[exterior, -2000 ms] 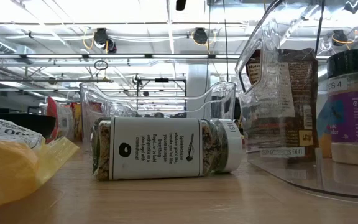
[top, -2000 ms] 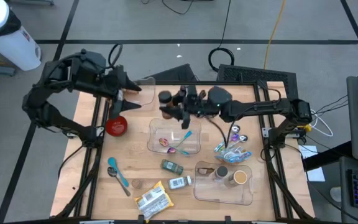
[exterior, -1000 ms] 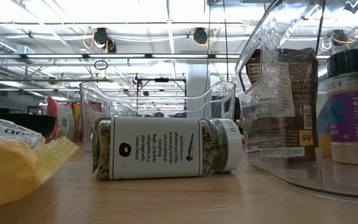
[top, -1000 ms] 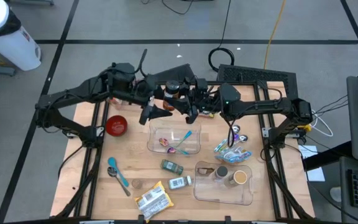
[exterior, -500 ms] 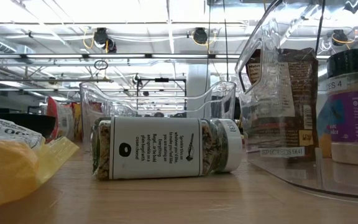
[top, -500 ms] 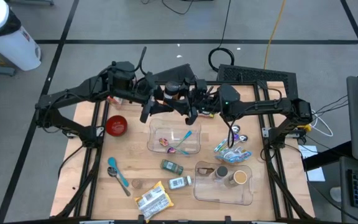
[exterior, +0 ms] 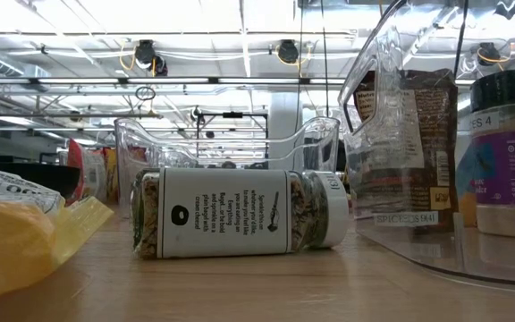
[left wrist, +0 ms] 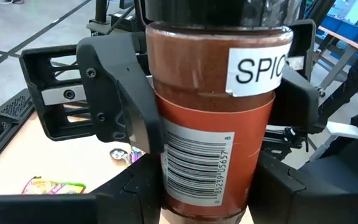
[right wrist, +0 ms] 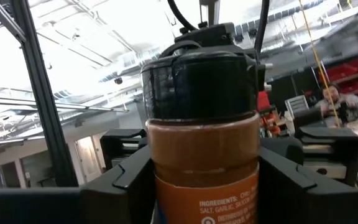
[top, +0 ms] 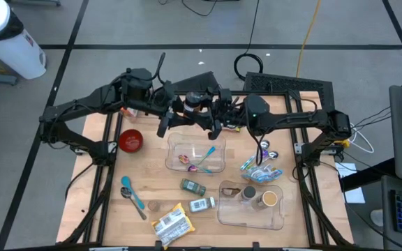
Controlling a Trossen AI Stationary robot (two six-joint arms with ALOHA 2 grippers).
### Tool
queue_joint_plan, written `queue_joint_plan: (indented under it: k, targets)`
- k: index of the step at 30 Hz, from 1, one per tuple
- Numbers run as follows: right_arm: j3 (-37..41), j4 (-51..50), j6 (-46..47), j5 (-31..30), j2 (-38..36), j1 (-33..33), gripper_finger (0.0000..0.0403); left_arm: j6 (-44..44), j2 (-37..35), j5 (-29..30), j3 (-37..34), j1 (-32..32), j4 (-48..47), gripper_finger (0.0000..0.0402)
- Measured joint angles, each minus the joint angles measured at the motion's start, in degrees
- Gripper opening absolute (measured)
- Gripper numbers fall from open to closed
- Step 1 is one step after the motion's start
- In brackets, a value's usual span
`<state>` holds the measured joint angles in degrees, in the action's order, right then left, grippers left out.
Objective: Pick & Place Food Item
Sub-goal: Put the orange seasoning bottle into the bottom transparent bin
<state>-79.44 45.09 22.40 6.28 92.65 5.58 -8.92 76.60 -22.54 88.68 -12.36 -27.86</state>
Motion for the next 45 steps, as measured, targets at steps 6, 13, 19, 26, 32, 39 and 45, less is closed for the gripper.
queue_joint_plan:
  k: [6, 13, 19, 26, 32, 39, 45]
  targets:
    - [0.0, -6.2, 0.3, -0.1, -1.9, 0.6, 0.0247, 1.3, 0.0, 0.1, 0.0, -0.1, -1.3, 0.0177]
    - [0.0, -16.8, -2.6, -0.1, -5.6, 0.9, 0.0277, 3.1, 0.0, -0.3, 0.0, -1.4, -9.4, 0.0176]
    - [0.0, -24.4, -3.8, 1.4, -7.3, 0.8, 0.0279, 4.8, 0.7, -0.3, 0.0, -1.3, -15.7, 0.0175]
    - [0.0, -27.8, -2.0, 4.2, -7.2, 0.9, 0.0271, 5.0, 2.5, -0.5, -0.1, -0.9, -16.7, 0.0175]
    - [0.0, -28.3, -2.1, 4.4, -6.9, 0.8, 0.0268, 5.2, 3.1, -1.0, -0.1, -0.6, -16.8, 0.0175]
    - [0.0, -29.1, -2.7, 4.4, -6.9, 0.9, 0.0225, 4.9, 3.1, -1.3, -0.1, -0.5, -17.1, 0.0175]
    - [0.0, -29.3, -3.7, 4.4, -6.9, 0.9, 0.0195, 5.0, 3.1, -1.2, -0.1, -0.6, -17.4, 0.0176]
